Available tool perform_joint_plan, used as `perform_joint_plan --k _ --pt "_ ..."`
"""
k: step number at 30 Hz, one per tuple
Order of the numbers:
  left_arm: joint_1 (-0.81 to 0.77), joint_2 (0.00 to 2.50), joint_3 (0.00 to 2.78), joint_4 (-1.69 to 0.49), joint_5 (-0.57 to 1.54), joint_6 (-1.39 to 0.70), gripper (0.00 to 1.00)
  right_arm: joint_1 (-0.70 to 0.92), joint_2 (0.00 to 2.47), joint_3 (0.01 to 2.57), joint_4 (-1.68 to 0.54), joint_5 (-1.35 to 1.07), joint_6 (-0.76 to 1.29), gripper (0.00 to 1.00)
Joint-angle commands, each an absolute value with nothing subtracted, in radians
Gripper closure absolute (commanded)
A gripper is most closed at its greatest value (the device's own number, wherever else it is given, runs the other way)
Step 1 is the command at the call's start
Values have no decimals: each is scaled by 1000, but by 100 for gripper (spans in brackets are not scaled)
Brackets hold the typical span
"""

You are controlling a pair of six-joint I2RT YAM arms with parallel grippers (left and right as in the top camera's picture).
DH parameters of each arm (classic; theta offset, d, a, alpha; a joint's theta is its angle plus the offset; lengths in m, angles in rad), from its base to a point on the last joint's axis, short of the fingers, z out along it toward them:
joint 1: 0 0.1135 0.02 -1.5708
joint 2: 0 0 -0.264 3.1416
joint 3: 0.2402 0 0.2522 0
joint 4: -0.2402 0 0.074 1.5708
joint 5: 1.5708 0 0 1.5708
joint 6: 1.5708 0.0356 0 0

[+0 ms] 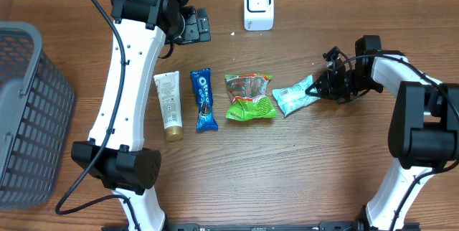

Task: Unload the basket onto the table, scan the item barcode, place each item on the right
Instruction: 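Lift the wipes pack with the right gripper toward the white scanner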

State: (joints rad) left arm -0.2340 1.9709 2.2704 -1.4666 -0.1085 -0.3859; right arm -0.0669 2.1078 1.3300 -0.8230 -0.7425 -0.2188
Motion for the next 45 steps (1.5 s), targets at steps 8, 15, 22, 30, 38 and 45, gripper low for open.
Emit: perform_joint_plan --k 8,15,22,30,38,45 --pt "-237 1975 2265 -1465 -107 -371 0 -112 2080 1485 -1038 -945 -205 96" --pt "-237 1975 2265 -1465 -107 -371 0 -113 1953 1520 -1046 -1000 -205 96" --pt "-241 1975 2265 -1465 -107 -371 0 -99 1853 1521 -970 -998 -104 96" --pt "-242 1975 2265 -1465 -107 -371 0 -49 1707 1521 -891 -997 -183 96" --pt "-242 1975 2265 -1465 -107 -371 0 6 1644 1520 -770 -959 -73 96" --pt "-242 1975 2265 -1465 -107 -371 1 247 1646 1520 -730 -199 53 96"
